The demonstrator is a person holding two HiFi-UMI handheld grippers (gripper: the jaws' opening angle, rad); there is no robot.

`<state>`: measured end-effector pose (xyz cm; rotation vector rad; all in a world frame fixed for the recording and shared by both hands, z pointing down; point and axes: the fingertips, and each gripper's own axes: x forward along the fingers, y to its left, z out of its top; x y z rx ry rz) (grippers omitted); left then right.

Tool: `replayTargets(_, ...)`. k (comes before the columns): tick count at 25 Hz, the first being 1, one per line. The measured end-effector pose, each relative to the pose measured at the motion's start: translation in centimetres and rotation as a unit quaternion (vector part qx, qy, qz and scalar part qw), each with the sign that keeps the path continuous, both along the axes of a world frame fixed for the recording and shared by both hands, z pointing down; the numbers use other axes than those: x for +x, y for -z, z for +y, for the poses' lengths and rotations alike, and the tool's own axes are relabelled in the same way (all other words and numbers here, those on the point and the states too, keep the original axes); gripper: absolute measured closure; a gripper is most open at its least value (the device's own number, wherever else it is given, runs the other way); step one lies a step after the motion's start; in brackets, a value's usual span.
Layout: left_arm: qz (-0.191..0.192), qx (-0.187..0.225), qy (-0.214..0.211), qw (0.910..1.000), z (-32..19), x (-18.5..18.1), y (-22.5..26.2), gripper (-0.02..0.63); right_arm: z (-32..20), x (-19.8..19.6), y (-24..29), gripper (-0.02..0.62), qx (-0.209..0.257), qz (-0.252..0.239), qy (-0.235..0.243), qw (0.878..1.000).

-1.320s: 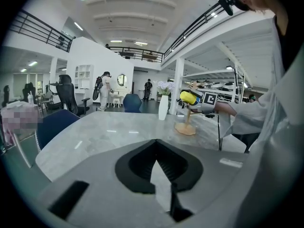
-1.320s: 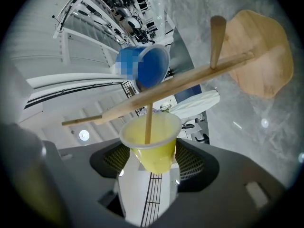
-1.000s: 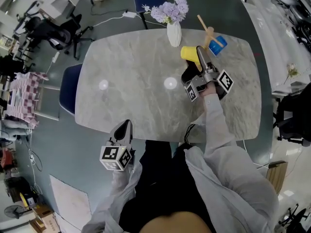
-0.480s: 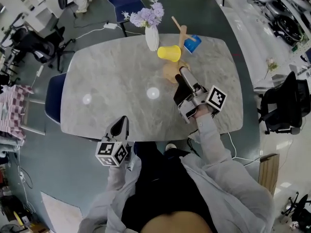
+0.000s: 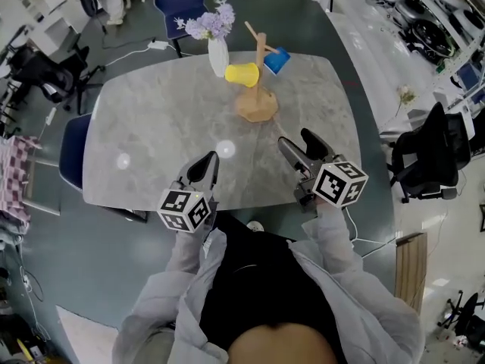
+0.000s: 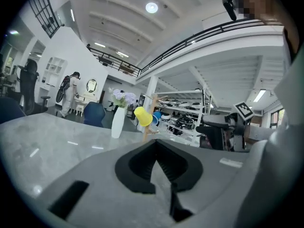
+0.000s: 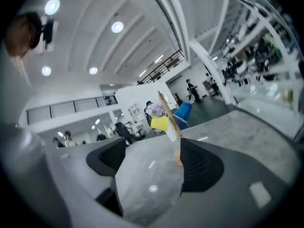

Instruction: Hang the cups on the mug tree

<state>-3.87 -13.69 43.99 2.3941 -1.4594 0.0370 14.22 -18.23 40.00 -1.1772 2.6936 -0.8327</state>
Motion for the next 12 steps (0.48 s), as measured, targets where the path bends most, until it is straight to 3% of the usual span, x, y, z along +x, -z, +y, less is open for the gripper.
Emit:
replayTargets(3,-0.015,0.008,-0.012,0.9998,-0.8,1.6,0.7,0.606,0.9,2.0,-0.1,0.272,0.054,0.123,-0.030,0.991)
replayTargets(5,-0.024,0.014,-0.020,0.9994,-1.3,2.6,1.3,0.606,1.5,2.9,0.1,0.290,0.079,0.170,-0.041,0.981)
replayTargets(9,-0.042,0.024,-0.040,0.9980,-1.7,4.4,2.1,0.606,2.8,3.7,-0.1,0.404,0.095,0.195,-0.054,0.975)
replayTargets(12,-0.053,0.023,-0.053,0.9969,-1.4,5.4,2.0,0.606,3.6,4.7,-0.9,0.583,0.083,0.203,-0.071,0.973)
